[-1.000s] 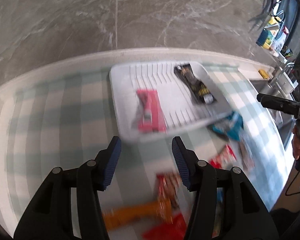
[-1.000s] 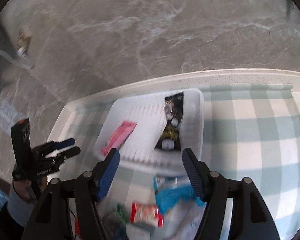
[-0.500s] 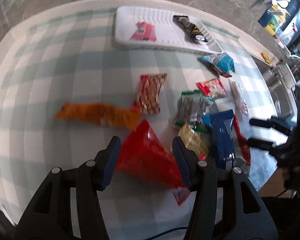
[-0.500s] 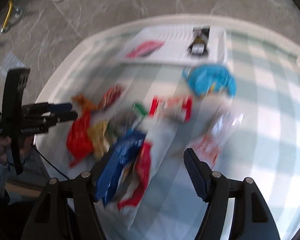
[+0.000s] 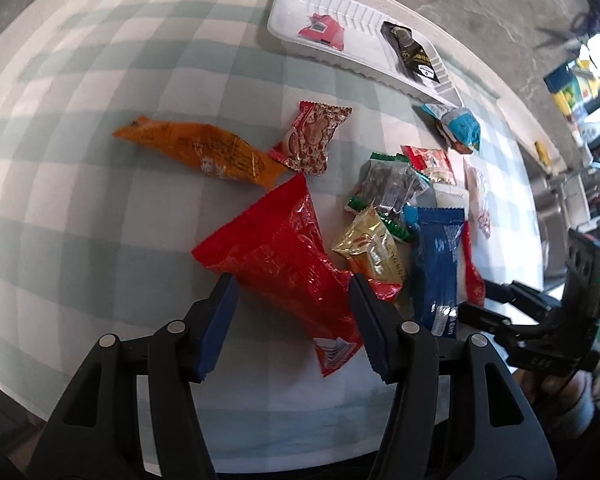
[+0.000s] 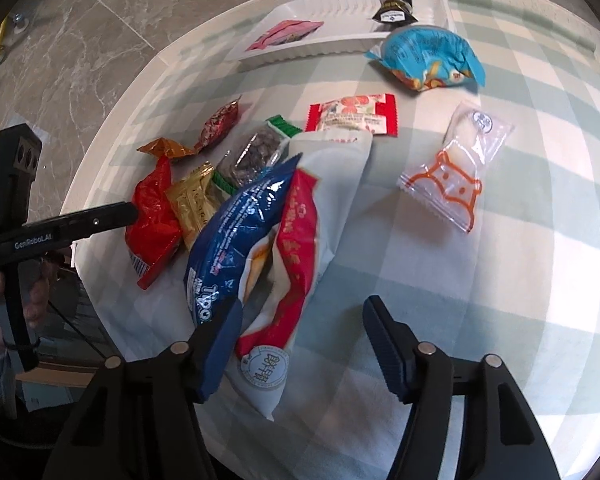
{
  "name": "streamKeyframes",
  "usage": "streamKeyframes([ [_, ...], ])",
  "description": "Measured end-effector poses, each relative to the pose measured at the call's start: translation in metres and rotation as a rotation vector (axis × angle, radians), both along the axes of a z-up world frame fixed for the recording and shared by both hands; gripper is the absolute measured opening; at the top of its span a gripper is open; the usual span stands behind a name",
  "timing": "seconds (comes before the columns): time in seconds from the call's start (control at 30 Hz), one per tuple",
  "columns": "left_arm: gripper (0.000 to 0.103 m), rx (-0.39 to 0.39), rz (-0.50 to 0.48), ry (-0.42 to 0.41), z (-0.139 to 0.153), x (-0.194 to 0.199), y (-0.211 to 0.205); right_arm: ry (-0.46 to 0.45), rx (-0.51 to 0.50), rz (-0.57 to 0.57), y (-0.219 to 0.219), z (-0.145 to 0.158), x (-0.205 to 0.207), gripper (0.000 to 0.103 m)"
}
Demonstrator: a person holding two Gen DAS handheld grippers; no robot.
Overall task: Organize snacks
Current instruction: 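Move both tools back to the pile and grasp the red bag with the left tool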
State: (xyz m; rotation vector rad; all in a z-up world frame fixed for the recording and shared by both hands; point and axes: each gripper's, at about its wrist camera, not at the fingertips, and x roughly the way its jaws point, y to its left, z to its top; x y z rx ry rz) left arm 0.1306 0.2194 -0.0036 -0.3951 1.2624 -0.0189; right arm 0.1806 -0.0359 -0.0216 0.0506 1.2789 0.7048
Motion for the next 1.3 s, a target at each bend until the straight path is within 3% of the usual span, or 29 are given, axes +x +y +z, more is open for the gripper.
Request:
streamKeyframes([
  [0.4, 0.057, -0.041, 0.068, 0.046, -0.021, 0.009, -0.006, -0.017, -0.008, 0.016, 0.011, 0.001, 0.011, 0.053],
  [0.53, 0.057, -0.023, 0.041, 0.038, -0.027, 0.011, -0.012, -0.034, -0.026, 0.03, 0.013, 0.0, 0.011, 0.039],
  [0.57, 0.052, -0.022, 0.028, 0.038, -0.03, 0.012, -0.014, -0.037, -0.033, 0.037, 0.014, -0.001, 0.012, 0.03],
  [0.67, 0.042, 0.007, -0.001, 0.019, -0.033, 0.011, -0.02, -0.027, 0.002, 0.042, 0.013, -0.003, 0.012, 0.024],
  [0.83, 0.03, -0.053, -0.002, -0.007, -0.034, 0.007, -0.013, 0.044, 0.098, 0.005, -0.001, -0.008, 0.02, 0.019],
  [1.17, 0.029, -0.123, -0.006, -0.021, -0.022, 0.002, 0.006, 0.163, 0.282, -0.072, -0.04, 0.0, 0.039, 0.011],
  [1.3, 0.029, -0.083, -0.035, -0.004, -0.024, 0.006, 0.004, 0.124, 0.23, -0.03, -0.036, 0.006, 0.044, 0.011],
])
